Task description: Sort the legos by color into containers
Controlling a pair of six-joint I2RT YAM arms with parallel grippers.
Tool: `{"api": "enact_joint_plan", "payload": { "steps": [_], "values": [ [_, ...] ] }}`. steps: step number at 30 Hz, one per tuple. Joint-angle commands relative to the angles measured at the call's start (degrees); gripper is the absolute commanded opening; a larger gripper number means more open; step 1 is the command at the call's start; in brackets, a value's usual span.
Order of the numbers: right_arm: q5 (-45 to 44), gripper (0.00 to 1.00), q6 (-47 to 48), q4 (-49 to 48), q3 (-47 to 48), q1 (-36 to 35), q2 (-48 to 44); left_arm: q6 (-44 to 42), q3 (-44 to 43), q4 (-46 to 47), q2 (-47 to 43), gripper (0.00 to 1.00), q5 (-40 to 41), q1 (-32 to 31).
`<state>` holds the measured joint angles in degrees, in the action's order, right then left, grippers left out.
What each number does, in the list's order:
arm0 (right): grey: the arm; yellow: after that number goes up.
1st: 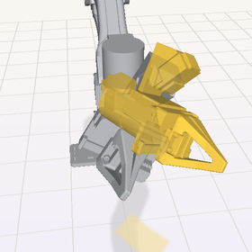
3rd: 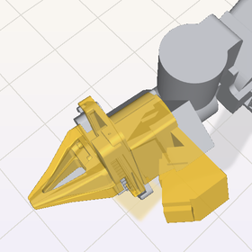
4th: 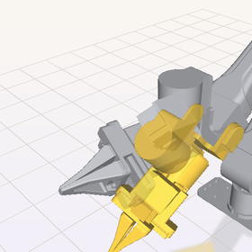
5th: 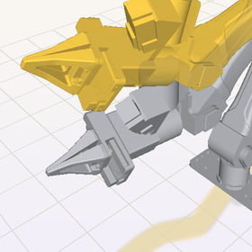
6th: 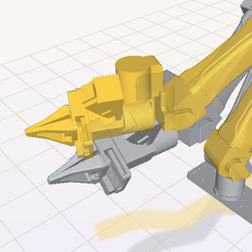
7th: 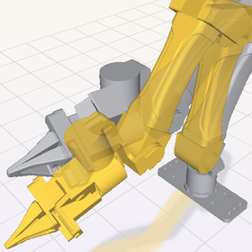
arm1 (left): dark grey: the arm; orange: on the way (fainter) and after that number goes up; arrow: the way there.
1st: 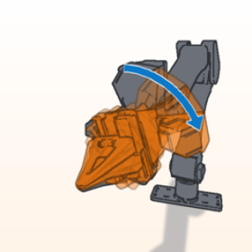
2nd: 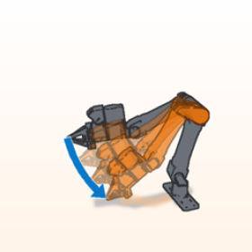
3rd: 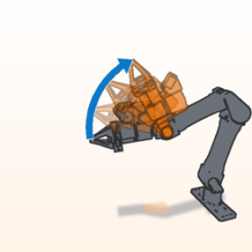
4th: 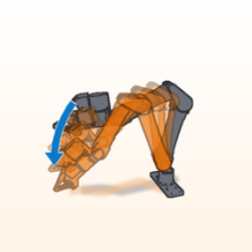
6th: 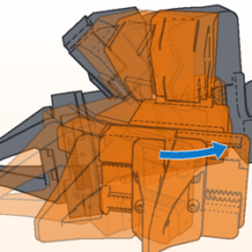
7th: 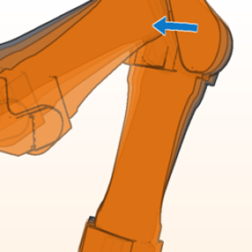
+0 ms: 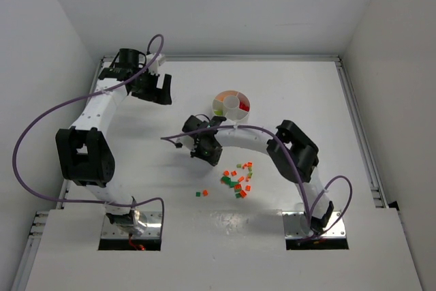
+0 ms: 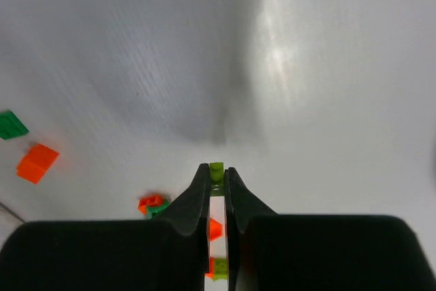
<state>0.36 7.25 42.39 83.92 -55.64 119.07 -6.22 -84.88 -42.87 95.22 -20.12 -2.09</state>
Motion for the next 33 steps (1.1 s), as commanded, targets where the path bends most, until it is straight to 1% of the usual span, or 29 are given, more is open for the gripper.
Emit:
{"api": "enact_joint_plan", "payload": {
  "steps": [1, 2, 3, 5, 6, 7, 10, 11, 13, 17, 20, 25, 27, 31, 33],
  "values": [
    [-1.14, 0.00, -1.18, 1.63, 12.01, 1.05, -0.15, -0.90, -1.07, 0.86, -2.50, 1.00, -0.45, 1.47],
    [-1.93, 0.00, -1.18, 2.34, 14.32, 1.06, 1.59, -0.29, -2.12, 1.38, -2.50, 1.00, 0.25, 1.47],
    [-3.25, 0.00, -1.18, 3.48, 18.95, 1.06, 2.39, -0.29, -2.83, 1.39, -1.97, 1.00, 0.26, 2.17],
    [-3.79, 0.00, -1.18, 4.80, 23.11, 1.58, 4.32, 0.33, -4.94, 1.39, -1.35, 1.00, 0.26, 2.70],
    [-5.44, 0.00, -1.18, 4.81, 25.92, 1.58, 4.33, 0.85, -5.64, 1.39, -0.66, 1.00, 0.26, 3.40],
    [-6.15, 0.00, -1.18, 4.81, 26.90, 1.58, 4.33, 1.55, -6.43, 1.39, 0.22, 1.00, 0.26, 3.41],
    [-8.17, 0.00, -0.65, 4.81, 27.53, 2.11, 4.86, 4.09, -9.33, 0.77, 1.20, 1.00, 0.26, 5.08],
    [-8.18, 0.00, -0.65, 4.81, 27.53, 2.11, 4.86, 5.07, -9.95, 0.77, 2.68, 1.00, 0.26, 6.64],
    [-9.24, 0.00, -0.65, 4.81, 27.53, 3.60, 4.33, 7.00, -11.70, 0.77, 3.74, 1.00, 0.26, 7.79],
    [-11.43, 0.00, -0.13, 4.81, 28.05, 5.28, 4.33, 10.96, -12.50, 0.77, 5.68, 1.00, -3.52, 10.69],
    [-12.66, 0.00, 0.40, 4.81, 29.80, 7.03, 4.33, 13.76, -12.50, 0.77, 6.90, 1.00, -4.14, 11.22],
    [-12.67, 0.00, 0.92, 4.81, 30.95, 10.02, 4.33, 14.30, -9.61, 2.09, 6.29, 1.00, -4.14, 11.23],
    [-12.06, 0.00, 0.93, 5.42, 32.09, 10.81, 4.85, 14.30, -9.60, 2.09, 5.77, 1.00, -2.48, 11.23],
    [-11.52, 0.00, 0.93, 5.42, 33.15, 12.83, 5.39, 14.30, -9.60, 2.09, 5.77, 1.00, -1.68, 11.23],
    [-11.52, 0.05, 0.93, 5.42, 33.67, 13.53, 6.00, 14.30, -9.60, 2.09, 6.29, 1.00, -1.68, 11.23]
  ]
}}
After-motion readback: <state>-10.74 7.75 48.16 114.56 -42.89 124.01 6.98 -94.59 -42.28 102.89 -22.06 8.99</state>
